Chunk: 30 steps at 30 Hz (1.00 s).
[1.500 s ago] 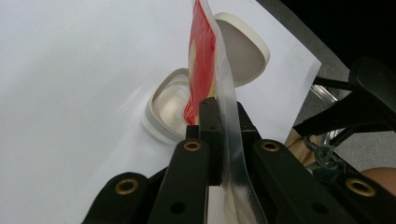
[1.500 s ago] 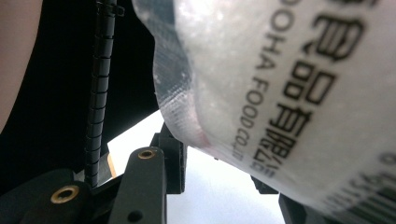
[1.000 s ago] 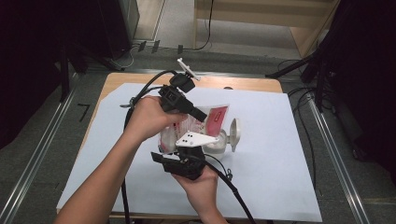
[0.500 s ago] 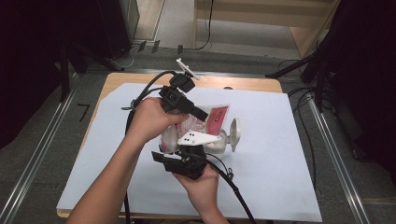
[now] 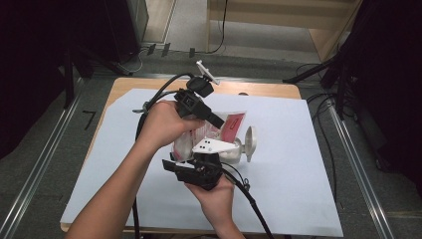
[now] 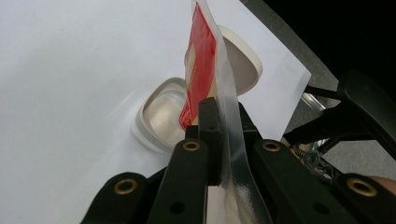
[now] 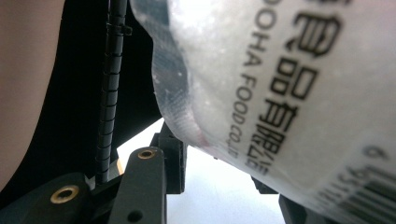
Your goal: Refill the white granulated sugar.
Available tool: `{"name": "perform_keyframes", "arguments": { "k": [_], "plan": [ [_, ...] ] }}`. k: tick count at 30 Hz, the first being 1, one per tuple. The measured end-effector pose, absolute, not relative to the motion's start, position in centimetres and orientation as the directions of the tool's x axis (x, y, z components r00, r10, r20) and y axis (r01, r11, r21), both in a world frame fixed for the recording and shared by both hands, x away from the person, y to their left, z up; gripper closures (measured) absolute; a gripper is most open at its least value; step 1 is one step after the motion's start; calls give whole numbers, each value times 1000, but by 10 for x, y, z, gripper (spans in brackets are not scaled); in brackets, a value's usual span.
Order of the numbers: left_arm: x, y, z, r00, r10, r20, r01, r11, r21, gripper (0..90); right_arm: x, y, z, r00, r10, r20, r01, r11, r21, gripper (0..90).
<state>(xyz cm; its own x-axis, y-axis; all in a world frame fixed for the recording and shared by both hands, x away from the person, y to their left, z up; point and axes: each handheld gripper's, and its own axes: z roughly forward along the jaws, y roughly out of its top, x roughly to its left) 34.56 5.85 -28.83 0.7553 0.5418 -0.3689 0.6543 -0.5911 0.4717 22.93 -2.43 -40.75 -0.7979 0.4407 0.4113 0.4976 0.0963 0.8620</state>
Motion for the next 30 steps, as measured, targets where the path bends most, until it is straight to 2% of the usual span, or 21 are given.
{"name": "perform_keyframes", "arguments": {
  "k": [30],
  "plan": [
    [344,58,-289,754,549,-360,655,-593,468,868,230,-26,-411,-806,428,408,489,95,867,656]
  ]
}}
